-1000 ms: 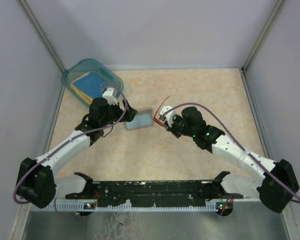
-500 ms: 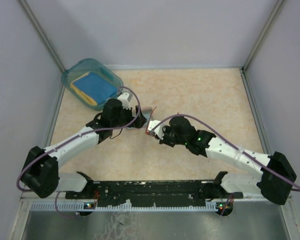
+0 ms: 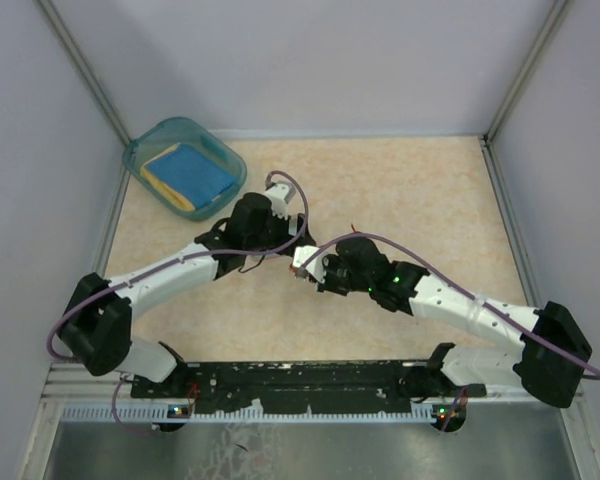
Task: Organize the sunglasses
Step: Fold the sunglasses.
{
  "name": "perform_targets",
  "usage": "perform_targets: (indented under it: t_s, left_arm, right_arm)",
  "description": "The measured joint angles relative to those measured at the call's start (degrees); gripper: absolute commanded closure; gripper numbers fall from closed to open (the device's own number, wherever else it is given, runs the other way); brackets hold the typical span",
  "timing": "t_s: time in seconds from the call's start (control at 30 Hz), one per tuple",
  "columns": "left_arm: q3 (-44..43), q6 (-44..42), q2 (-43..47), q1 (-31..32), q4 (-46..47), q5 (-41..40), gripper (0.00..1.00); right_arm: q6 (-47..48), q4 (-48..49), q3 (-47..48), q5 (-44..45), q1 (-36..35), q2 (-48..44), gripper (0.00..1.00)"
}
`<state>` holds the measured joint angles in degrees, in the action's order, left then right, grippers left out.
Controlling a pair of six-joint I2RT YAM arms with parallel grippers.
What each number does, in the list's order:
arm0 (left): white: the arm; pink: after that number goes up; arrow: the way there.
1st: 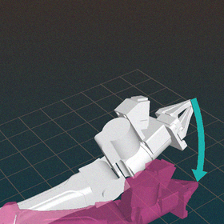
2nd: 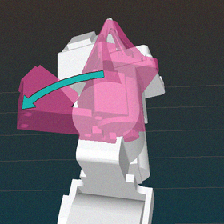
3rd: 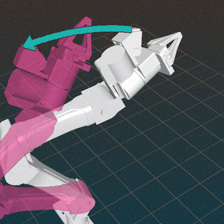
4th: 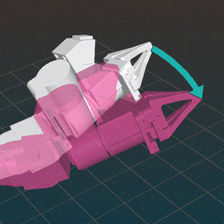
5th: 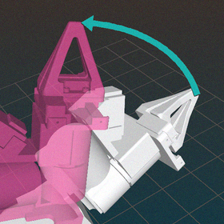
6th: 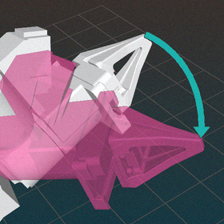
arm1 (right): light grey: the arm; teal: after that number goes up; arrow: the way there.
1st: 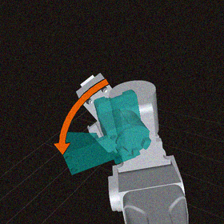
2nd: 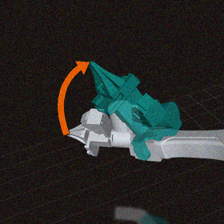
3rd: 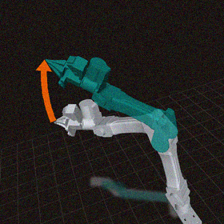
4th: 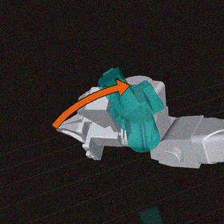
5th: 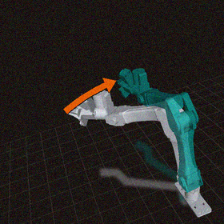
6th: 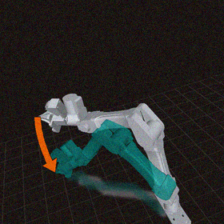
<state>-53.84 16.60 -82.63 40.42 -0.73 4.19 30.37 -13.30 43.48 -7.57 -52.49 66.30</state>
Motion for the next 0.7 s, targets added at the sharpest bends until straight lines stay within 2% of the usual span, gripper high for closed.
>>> perform_targets:
  t_s: [0.53, 0.7]
  left_arm:
    - [-2.1, -2.5, -3.8, 1.9, -5.0, 6.7, 0.05]
    - [-3.6, -3.4, -3.8, 2.0, -6.3, 5.3, 0.03]
  right_arm:
    - [1.7, -0.4, 0.0, 0.1, -0.2, -0.3, 1.00]
    - [2.3, -0.5, 0.0, -0.5, -0.2, -0.9, 1.00]
